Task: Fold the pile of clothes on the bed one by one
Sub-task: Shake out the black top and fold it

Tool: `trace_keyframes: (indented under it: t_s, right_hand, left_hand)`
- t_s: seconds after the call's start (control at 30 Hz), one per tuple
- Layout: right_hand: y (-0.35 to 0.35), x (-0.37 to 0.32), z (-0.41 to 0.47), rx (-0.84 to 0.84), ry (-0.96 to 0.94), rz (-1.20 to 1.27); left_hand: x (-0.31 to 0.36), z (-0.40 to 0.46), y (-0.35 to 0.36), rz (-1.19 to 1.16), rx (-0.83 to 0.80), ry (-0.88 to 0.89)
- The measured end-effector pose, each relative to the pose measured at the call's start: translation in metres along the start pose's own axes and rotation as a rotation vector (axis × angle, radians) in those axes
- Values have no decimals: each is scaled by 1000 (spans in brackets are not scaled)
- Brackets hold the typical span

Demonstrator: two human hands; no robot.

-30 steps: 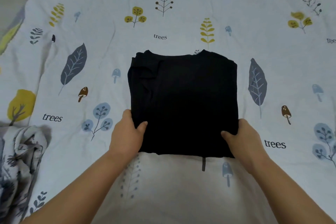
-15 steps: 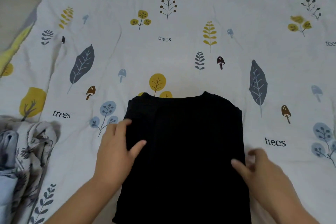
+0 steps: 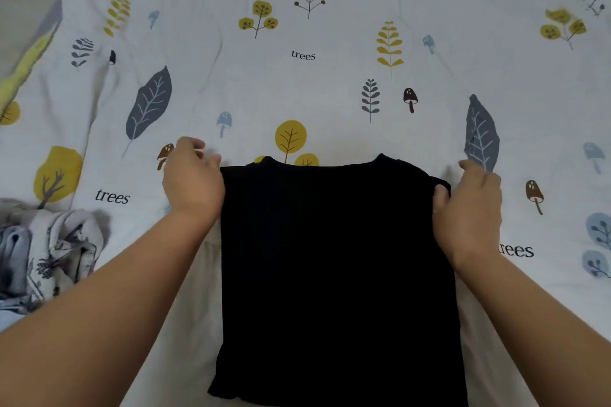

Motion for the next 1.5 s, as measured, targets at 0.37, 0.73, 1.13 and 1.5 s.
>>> trace_keyframes:
  t_s: [0.37,0.73,1.13,1.5]
  right_hand:
    - [24,15,-40,-438,-554,-396]
    - [-54,56,-127,-457,-840,-276]
    - [-55,65,-153,-405,-858,-234]
    - [-68,10,-43,-170,-27,581]
  left_hand:
    - [-33,-33,17,632,-432,668]
    - [-53,-147,-68,347,-719,1101]
    - [-68,-155,-79,349,-797,985]
    - [17,-52,-56,-440,-532,165]
Point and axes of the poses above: each hand's wrist, its own z-axis towards the middle knuckle, its own y-axis out of the palm, x = y × z, the point moved 2 cm from there along z, towards the middle knuckle, and after that the axes turned 3 degrees about x, right-handed, at the moved point
